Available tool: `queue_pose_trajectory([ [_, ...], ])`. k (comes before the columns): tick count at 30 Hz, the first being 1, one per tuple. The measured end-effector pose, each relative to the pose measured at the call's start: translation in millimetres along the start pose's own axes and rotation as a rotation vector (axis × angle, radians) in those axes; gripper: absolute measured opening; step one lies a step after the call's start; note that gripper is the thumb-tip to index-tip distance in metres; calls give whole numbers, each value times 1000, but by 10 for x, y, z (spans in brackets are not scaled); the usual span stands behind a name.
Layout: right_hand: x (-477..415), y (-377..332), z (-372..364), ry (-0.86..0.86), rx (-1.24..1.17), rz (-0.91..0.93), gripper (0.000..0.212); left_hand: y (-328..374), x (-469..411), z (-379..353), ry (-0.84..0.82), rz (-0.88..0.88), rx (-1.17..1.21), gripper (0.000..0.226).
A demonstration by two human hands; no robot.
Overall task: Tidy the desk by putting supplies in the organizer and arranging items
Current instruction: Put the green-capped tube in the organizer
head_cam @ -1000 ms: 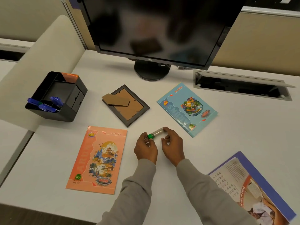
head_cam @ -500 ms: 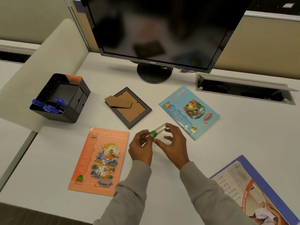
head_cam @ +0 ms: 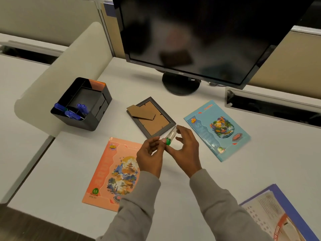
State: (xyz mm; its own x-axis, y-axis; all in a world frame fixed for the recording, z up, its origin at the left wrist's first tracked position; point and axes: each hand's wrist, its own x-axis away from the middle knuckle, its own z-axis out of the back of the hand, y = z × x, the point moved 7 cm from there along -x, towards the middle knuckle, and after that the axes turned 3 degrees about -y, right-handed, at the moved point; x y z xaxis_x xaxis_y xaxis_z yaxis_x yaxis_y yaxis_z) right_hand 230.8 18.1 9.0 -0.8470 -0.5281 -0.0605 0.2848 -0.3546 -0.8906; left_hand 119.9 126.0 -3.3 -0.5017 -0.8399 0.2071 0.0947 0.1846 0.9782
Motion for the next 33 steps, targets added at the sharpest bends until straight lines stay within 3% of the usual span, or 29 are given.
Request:
queue_pose_trajectory([
  [4, -124, -154, -150, -17, 14, 42, 76, 120, -238, 139, 2, -142, -215, 14],
  [10, -329, -215, -445, -73, 71, 32, 83, -77, -920, 540, 36, -316, -593, 27],
  [19, -701, -436, -1009, -152, 76, 98, 77, -461, -1540, 766, -170, -217, -1241, 52],
  [25, -1042, -691, -1535, -201, 34, 125, 77, -409, -1511, 774, -160, -232, -1211, 55],
  [33, -1527, -1243, -2129, -245, 41, 197, 79, -606, -1594, 765, -254, -199, -1371, 68],
])
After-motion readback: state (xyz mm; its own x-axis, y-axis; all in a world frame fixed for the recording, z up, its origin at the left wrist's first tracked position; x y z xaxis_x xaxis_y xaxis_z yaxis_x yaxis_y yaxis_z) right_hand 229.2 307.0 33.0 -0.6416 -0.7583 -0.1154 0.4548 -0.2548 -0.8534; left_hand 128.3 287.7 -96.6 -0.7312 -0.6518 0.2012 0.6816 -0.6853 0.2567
